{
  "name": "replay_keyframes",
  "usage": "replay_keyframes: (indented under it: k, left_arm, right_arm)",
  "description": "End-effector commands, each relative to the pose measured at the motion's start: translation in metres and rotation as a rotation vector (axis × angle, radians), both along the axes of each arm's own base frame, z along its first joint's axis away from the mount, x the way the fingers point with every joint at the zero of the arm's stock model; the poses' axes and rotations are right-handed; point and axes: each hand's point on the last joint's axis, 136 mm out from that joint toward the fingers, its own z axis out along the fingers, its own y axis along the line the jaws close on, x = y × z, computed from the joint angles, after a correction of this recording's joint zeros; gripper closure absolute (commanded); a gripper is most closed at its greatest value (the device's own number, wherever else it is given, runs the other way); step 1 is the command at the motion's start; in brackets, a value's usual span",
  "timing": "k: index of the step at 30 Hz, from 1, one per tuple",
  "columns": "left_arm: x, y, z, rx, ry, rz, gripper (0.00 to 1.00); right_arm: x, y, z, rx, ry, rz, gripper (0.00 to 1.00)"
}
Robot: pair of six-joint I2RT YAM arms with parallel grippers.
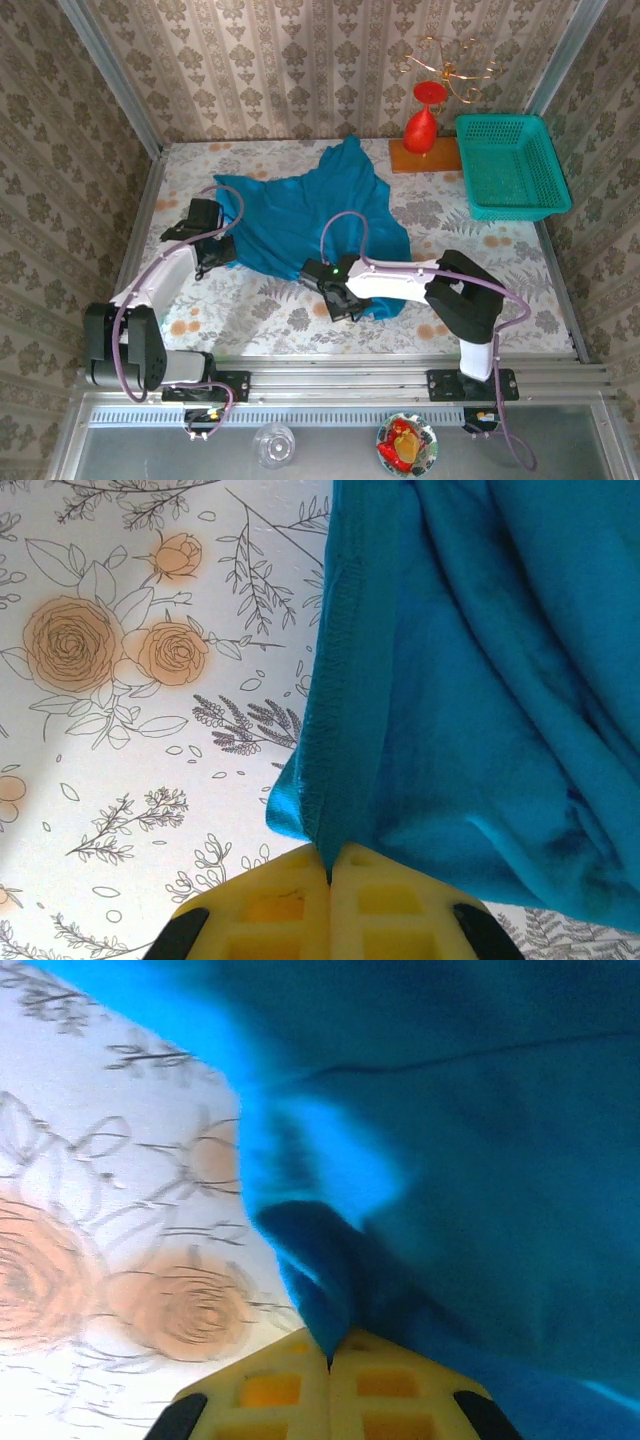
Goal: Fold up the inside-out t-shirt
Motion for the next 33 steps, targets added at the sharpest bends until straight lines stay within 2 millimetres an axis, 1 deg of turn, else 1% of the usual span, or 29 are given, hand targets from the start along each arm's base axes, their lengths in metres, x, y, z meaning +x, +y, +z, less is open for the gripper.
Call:
replay_keyframes:
  k: [1, 3, 5, 6, 9, 11, 12, 14, 15, 17, 20, 21, 23, 25, 26, 30, 31, 33]
  left_arm:
    - [0.005, -0.007, 0.025, -0.014, -0.075, -0.071, 1.00]
    - [0.011, -0.009, 0.043, -0.015, -0.134, -0.102, 1.00]
    - [0.018, -0.015, 0.069, -0.036, -0.224, -0.146, 1.00]
    - [0.021, -0.019, 0.082, -0.050, -0.268, -0.175, 1.00]
    - [0.027, -0.030, 0.132, -0.108, -0.441, -0.239, 1.00]
    - [0.028, -0.037, 0.173, -0.161, -0.573, -0.292, 1.00]
    - [0.027, -0.040, 0.192, -0.191, -0.634, -0.318, 1.00]
    - [0.019, -0.046, 0.239, -0.274, -0.778, -0.383, 1.00]
    - [0.015, -0.047, 0.258, -0.306, -0.836, -0.405, 1.00]
    - [0.001, -0.048, 0.298, -0.369, -0.959, -0.455, 1.00]
    - [-0.021, -0.045, 0.345, -0.434, -1.095, -0.512, 1.00]
    - [-0.027, -0.044, 0.357, -0.445, -1.125, -0.521, 1.00]
    - [-0.036, -0.040, 0.376, -0.466, -1.161, -0.532, 1.00]
    - [-0.046, -0.042, 0.394, -0.489, -1.189, -0.573, 1.00]
    - [-0.048, -0.044, 0.400, -0.501, -1.197, -0.587, 1.00]
    - [-0.060, -0.047, 0.431, -0.540, -1.265, -0.622, 1.00]
    - [-0.059, -0.045, 0.438, -0.547, -1.274, -0.609, 1.00]
    - [-0.053, -0.039, 0.447, -0.543, -1.275, -0.561, 1.00]
  right_arm:
    - [0.021, -0.035, 0.041, -0.009, -0.099, -0.063, 1.00]
    - [0.038, -0.049, 0.072, 0.058, -0.145, -0.100, 1.00]
    - [0.059, -0.069, 0.109, 0.114, -0.207, -0.145, 1.00]
    - [0.067, -0.080, 0.123, 0.124, -0.228, -0.161, 1.00]
    - [0.092, -0.117, 0.176, 0.141, -0.318, -0.214, 1.00]
    - [0.104, -0.144, 0.216, 0.143, -0.387, -0.250, 1.00]
    - [0.107, -0.155, 0.233, 0.147, -0.422, -0.266, 1.00]
    - [0.116, -0.179, 0.268, 0.152, -0.491, -0.304, 1.00]
    - [0.112, -0.190, 0.293, 0.172, -0.550, -0.319, 1.00]
    - [0.112, -0.212, 0.328, 0.171, -0.630, -0.350, 1.00]
    - [0.104, -0.238, 0.370, 0.157, -0.726, -0.392, 1.00]
    - [0.101, -0.245, 0.382, 0.152, -0.754, -0.406, 1.00]
    - [0.093, -0.255, 0.405, 0.160, -0.813, -0.424, 1.00]
    - [0.086, -0.257, 0.428, 0.185, -0.872, -0.425, 1.00]
    - [0.084, -0.257, 0.438, 0.199, -0.898, -0.424, 1.00]
    - [0.075, -0.248, 0.477, 0.299, -1.001, -0.377, 1.00]
    - [0.074, -0.244, 0.485, 0.322, -1.023, -0.355, 1.00]
    - [0.076, -0.240, 0.491, 0.347, -1.040, -0.333, 1.00]
